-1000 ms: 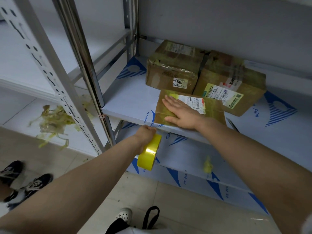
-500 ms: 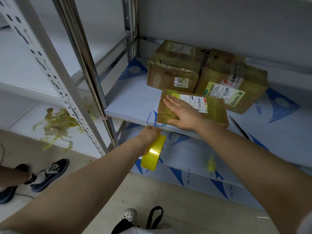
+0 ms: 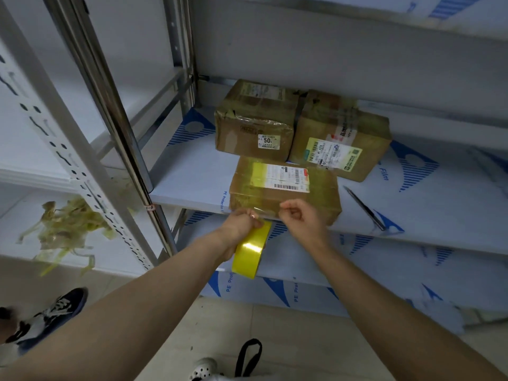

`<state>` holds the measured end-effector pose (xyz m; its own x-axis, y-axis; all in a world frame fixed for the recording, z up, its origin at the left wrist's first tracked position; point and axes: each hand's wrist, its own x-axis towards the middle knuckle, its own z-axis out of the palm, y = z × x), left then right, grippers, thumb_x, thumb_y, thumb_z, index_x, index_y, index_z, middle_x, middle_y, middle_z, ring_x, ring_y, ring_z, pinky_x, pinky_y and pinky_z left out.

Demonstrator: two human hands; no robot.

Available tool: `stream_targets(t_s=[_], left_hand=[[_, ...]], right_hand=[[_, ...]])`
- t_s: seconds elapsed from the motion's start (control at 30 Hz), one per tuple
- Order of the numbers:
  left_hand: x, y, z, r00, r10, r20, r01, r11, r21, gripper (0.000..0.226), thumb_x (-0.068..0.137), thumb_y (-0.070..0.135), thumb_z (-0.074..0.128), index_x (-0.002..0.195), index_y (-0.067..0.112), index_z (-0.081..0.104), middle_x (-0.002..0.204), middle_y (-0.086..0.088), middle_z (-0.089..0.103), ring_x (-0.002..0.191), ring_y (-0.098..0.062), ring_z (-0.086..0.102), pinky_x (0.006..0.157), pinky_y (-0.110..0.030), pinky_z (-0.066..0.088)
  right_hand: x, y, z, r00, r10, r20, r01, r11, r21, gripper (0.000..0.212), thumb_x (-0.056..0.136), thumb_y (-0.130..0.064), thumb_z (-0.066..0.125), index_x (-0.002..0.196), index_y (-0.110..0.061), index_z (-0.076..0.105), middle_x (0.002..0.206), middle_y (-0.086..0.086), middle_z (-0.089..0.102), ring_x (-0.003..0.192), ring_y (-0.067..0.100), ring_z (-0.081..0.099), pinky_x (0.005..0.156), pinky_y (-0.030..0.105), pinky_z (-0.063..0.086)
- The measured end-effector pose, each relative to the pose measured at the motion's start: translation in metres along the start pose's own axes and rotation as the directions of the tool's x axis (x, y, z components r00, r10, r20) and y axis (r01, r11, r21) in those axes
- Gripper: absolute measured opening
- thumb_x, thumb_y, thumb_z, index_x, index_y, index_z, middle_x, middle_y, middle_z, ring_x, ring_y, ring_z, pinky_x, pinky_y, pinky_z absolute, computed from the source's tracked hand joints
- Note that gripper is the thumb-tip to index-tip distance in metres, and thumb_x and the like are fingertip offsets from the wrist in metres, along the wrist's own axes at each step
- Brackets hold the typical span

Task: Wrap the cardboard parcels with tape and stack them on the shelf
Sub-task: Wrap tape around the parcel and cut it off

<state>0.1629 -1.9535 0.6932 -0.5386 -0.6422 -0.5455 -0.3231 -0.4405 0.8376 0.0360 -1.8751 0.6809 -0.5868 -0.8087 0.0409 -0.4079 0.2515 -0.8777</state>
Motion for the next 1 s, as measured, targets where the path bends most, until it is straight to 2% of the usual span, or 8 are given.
stream_targets(t_s=[0.2,0.33,0.43,0.57,0.67,0.77,0.83,1.0], left_hand=[[-0.003,0.000,0.022,0.997,0.005,0.083,-0.013,0.996,0.088,0.034,0.091,0.000,0.051,0.126,0.000,0.051,0.121,-0.028,0.059,0.109,-0.041,0.059,0.089,-0.050,0.049],[-0.004,-0.001,0.030,0.993,0.039,0.116,-0.050,0.995,0.090,0.014,0.092,0.003,0.053,0.104,0.009,0.049,0.102,-0.019,0.055,0.092,-0.027,0.052,0.079,-0.039,0.043],[-0.003,0.000,0.032,0.990,0.055,0.133,-0.064,0.996,0.062,0.024,0.093,0.004,0.054,0.114,0.012,0.046,0.110,-0.020,0.058,0.096,-0.029,0.056,0.085,-0.044,0.047],[-0.005,0.002,0.032,0.979,0.013,0.204,-0.007,0.999,-0.033,0.020,0.093,0.022,0.059,0.104,0.027,0.043,0.090,-0.004,0.059,0.075,-0.019,0.056,0.063,-0.032,0.045],[-0.006,0.004,0.034,0.974,0.027,0.226,-0.027,1.000,-0.006,0.018,0.095,0.042,0.053,0.094,0.026,0.045,0.081,0.000,0.058,0.072,-0.016,0.054,0.067,-0.032,0.046],[-0.006,0.005,0.037,0.970,0.033,0.240,-0.035,0.999,0.005,0.020,0.098,0.042,0.046,0.102,0.023,0.048,0.090,-0.002,0.061,0.081,-0.019,0.057,0.075,-0.035,0.047],[-0.008,0.007,0.039,0.970,0.030,0.243,-0.031,1.000,0.000,0.020,0.099,0.040,0.045,0.106,0.022,0.049,0.096,-0.006,0.062,0.086,-0.022,0.057,0.078,-0.037,0.046],[-0.010,0.012,0.043,0.962,0.026,0.272,-0.024,1.000,-0.013,0.022,0.100,0.036,0.042,0.114,0.021,0.051,0.104,-0.010,0.060,0.093,-0.026,0.056,0.085,-0.042,0.047]], right_hand=[[-0.010,0.015,0.002,0.965,0.257,-0.052,-0.239,0.944,0.225,0.015,0.086,-0.021,0.070,0.096,-0.010,0.070,0.075,-0.013,0.061,0.066,-0.003,0.053,0.054,0.011,0.039],[-0.015,0.011,-0.001,0.976,0.166,-0.142,-0.134,0.968,0.210,0.010,0.090,-0.013,0.063,0.081,-0.014,0.065,0.064,-0.010,0.058,0.058,0.000,0.051,0.054,0.016,0.039],[-0.019,0.007,-0.006,0.966,0.133,-0.221,-0.074,0.964,0.257,0.019,0.087,-0.008,0.066,0.072,-0.020,0.066,0.057,-0.012,0.060,0.048,-0.004,0.053,0.046,0.010,0.039],[-0.022,0.008,-0.013,0.960,0.103,-0.259,-0.032,0.964,0.266,0.017,0.083,-0.008,0.071,0.074,-0.022,0.072,0.049,-0.015,0.062,0.046,-0.003,0.054,0.044,0.011,0.041],[-0.025,0.007,-0.018,0.953,0.118,-0.281,-0.039,0.962,0.271,0.011,0.083,-0.008,0.071,0.092,-0.004,0.075,0.052,-0.017,0.064,0.046,-0.003,0.056,0.045,0.010,0.041],[-0.029,0.002,-0.027,0.959,0.115,-0.260,-0.041,0.961,0.272,0.028,0.083,-0.009,0.071,0.110,-0.017,0.069,0.063,-0.011,0.067,0.049,-0.003,0.058,0.045,0.010,0.041],[-0.030,-0.002,-0.035,0.965,0.107,-0.238,-0.043,0.965,0.257,0.033,0.084,-0.008,0.070,0.104,-0.031,0.061,0.067,-0.003,0.068,0.049,-0.002,0.059,0.044,0.010,0.041],[-0.033,-0.007,-0.050,0.983,0.065,-0.170,-0.026,0.974,0.226,0.011,0.080,-0.001,0.072,0.086,-0.011,0.071,0.069,-0.001,0.067,0.048,-0.006,0.056,0.048,0.008,0.041]])
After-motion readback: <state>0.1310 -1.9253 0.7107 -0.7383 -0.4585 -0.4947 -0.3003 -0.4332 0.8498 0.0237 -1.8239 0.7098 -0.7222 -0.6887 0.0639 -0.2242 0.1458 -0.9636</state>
